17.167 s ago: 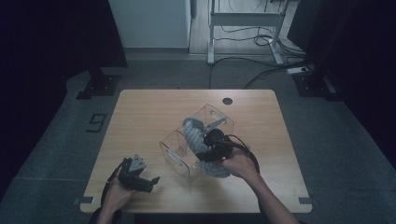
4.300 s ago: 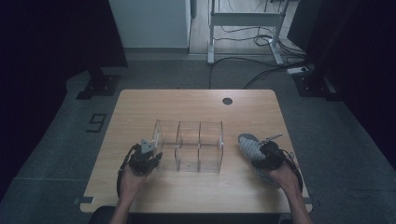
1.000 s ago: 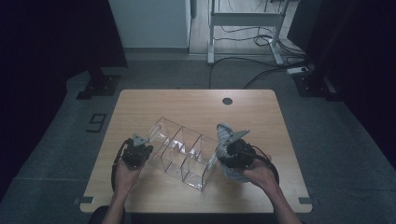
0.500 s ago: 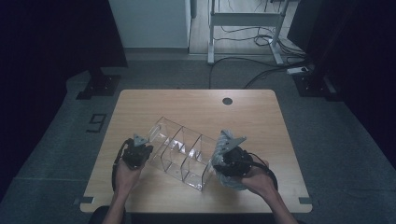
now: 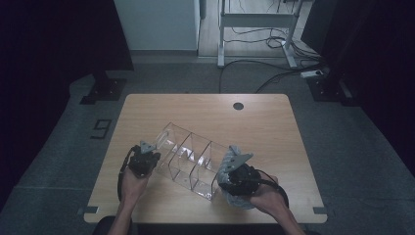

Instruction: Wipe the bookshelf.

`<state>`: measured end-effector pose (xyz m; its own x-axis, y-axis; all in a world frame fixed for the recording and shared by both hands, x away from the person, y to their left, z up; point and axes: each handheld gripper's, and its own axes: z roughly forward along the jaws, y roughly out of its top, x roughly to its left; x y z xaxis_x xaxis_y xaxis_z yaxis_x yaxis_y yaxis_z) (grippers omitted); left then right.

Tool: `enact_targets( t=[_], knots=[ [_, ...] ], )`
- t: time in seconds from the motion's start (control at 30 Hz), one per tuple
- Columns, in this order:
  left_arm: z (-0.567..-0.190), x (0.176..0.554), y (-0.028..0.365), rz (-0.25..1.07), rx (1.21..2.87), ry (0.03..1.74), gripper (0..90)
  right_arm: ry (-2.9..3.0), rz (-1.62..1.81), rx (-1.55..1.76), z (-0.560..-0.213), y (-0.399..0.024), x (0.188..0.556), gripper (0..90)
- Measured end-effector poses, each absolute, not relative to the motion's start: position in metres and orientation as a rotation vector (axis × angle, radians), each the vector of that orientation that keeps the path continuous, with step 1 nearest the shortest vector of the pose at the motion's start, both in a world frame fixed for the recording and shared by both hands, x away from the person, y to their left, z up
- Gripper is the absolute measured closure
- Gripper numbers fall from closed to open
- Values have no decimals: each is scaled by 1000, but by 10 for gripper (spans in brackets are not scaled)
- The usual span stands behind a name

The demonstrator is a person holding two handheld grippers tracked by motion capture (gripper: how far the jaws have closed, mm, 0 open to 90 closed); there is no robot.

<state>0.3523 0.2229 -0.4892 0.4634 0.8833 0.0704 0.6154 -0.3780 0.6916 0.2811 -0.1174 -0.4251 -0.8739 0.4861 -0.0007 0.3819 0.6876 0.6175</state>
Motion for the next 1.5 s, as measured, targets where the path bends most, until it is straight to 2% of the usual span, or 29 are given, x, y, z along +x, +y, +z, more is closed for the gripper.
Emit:
enact_targets(
  t=[0.4, 1.27, 1.5],
  knots=[
    [-489, 352, 223, 586, 2122, 1242, 869, 2775, 961, 649, -427, -109, 266, 661],
    [-489, 352, 227, 555, 2121, 1219, 872, 2818, 927, 801, -473, -110, 275, 675],
    [-489, 352, 228, 539, 2134, 1203, 873, 2809, 943, 844, -474, -114, 278, 674]
  ],
)
